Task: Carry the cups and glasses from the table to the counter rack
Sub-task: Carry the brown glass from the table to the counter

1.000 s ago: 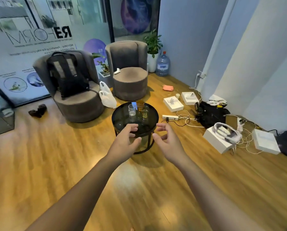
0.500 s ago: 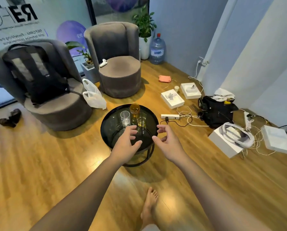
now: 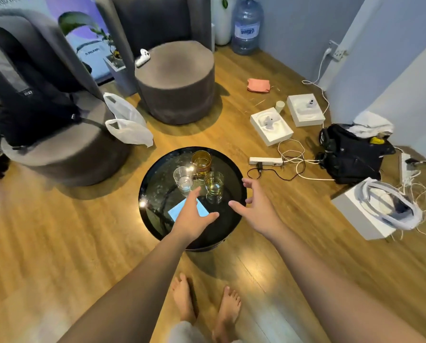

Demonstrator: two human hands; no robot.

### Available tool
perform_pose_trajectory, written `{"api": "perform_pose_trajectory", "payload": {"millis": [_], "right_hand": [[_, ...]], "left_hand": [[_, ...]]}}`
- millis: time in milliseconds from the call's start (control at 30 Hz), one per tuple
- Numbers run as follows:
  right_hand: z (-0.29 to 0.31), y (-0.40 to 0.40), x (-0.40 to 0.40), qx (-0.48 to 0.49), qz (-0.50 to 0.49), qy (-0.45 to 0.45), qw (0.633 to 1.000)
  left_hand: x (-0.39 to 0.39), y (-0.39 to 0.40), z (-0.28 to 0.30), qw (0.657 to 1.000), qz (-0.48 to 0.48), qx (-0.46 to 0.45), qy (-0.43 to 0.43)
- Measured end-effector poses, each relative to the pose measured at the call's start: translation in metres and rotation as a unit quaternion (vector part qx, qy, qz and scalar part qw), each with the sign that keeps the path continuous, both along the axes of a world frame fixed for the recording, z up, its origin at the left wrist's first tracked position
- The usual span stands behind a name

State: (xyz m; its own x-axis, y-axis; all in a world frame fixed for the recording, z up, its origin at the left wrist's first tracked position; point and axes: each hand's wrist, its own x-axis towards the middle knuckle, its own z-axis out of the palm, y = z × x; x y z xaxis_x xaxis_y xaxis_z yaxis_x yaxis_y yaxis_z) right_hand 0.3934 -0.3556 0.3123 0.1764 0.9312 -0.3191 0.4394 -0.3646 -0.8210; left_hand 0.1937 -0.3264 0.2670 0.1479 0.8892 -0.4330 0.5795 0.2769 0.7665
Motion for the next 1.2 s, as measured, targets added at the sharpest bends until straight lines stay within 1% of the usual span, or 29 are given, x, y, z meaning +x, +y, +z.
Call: {"api": "perform_pose_trajectory", "payload": {"millis": [67,167,267,367,500,567,700,833,933,1067,1200], "right_hand": [[-0.028,0.016,0.001,-0.019,-0.005,0.003,1.0],[-0.079,0.039,-0.001,-0.039,-0.004,-0.011,0.999],[-0.129,0.064,-0.003,-0.055,-0.014,-0.016,0.998],[-0.172,0.09,-0.006,-0.056,-0.026,-0.009,0.998],[-0.225,0.123,-0.012,-0.056,-0.014,-0.017,0.998],[-0.243,0.136,-0.013,-0.065,-0.007,-0.007,0.998],[-0.266,0.154,-0.014,-0.074,0.02,0.04,0.996],[-0.269,0.163,-0.015,-0.061,-0.003,0.034,0.998],[-0.252,0.165,-0.009,-0.035,-0.035,0.043,0.998],[-0.204,0.161,0.002,0.0,-0.058,0.085,0.995],[-0.125,0.161,0.015,0.028,-0.057,0.106,0.992]], "left_hand": [[0.003,0.021,-0.028,1.0,0.006,-0.02,0.012],[0.006,0.052,-0.081,0.998,-0.01,-0.05,0.047],[0.009,0.08,-0.13,0.997,-0.019,-0.061,0.048],[0.014,0.101,-0.169,0.998,-0.005,-0.06,0.023],[0.02,0.127,-0.218,0.999,0.001,-0.038,-0.01],[0.022,0.136,-0.235,0.999,0.003,-0.03,-0.035],[0.03,0.15,-0.256,0.996,-0.004,-0.012,-0.091],[0.038,0.16,-0.256,0.995,-0.015,0.029,-0.097],[0.04,0.158,-0.242,0.994,-0.017,0.025,-0.106],[0.053,0.16,-0.197,0.991,-0.023,0.051,-0.123],[0.074,0.168,-0.126,0.986,-0.015,0.085,-0.145]]}}
